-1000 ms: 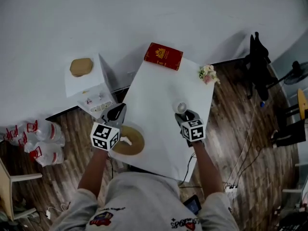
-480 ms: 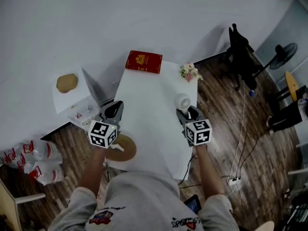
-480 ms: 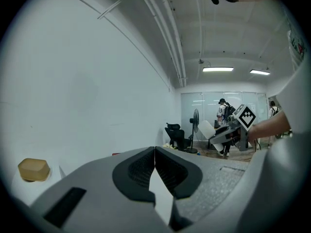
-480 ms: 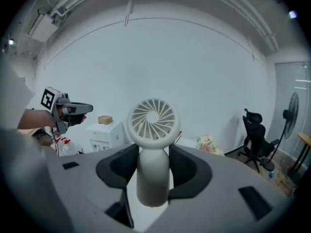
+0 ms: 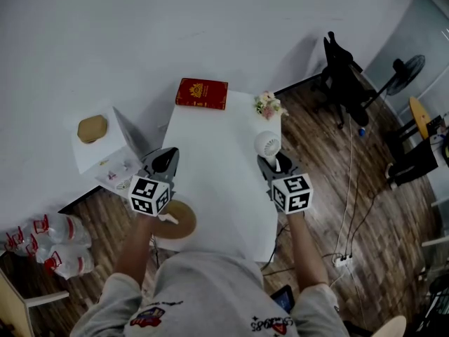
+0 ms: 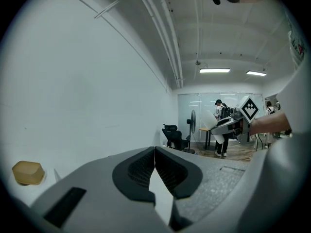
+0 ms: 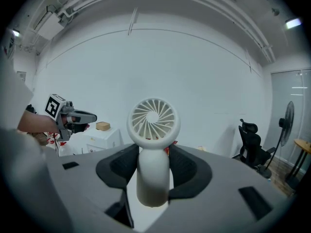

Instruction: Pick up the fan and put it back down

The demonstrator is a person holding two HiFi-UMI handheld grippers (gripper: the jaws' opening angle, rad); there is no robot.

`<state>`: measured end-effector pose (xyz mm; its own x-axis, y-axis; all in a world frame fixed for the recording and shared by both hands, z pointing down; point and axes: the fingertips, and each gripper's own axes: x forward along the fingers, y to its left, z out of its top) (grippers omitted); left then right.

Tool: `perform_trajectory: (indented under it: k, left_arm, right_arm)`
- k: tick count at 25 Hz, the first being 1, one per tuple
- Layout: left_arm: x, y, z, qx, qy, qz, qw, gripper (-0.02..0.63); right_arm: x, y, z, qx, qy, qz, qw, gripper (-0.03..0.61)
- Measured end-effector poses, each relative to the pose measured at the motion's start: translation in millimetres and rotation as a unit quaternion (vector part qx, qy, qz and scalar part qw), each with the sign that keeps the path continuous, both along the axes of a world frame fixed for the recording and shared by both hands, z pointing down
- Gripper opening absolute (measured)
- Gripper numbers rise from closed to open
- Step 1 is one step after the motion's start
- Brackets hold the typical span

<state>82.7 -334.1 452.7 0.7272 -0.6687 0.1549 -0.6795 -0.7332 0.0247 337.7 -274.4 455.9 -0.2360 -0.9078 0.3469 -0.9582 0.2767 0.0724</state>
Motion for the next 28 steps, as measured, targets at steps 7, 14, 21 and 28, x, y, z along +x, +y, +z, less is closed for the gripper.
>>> perform_trajectory:
  k: [7,14,21,28]
  left_arm:
    - [-3,-4,4,-0.005,-0.001,-0.006,1.0000,0.005]
    - [-15,-3,15,-0.017,-0.002,-0.021,0.9996,0.005]
    - [-48,3,30,-0.031,-0.004,-0.056,0.9979,0.005]
    - [-93,11,43,-0.048,-0.007,-0.104,0.9934,0.005]
  right_arm:
    - [0,-5,9,-0.010,-0.005,-0.003,1.000,0.194]
    - [-13,-12,24,-0.025,-0.010,-0.018,0.999,0.193]
    - [-47,-26,41,-0.043,-0.012,-0.057,0.997,0.195]
    - [-97,-49,65,-0.067,-0.008,-0.110,0.992,0.195]
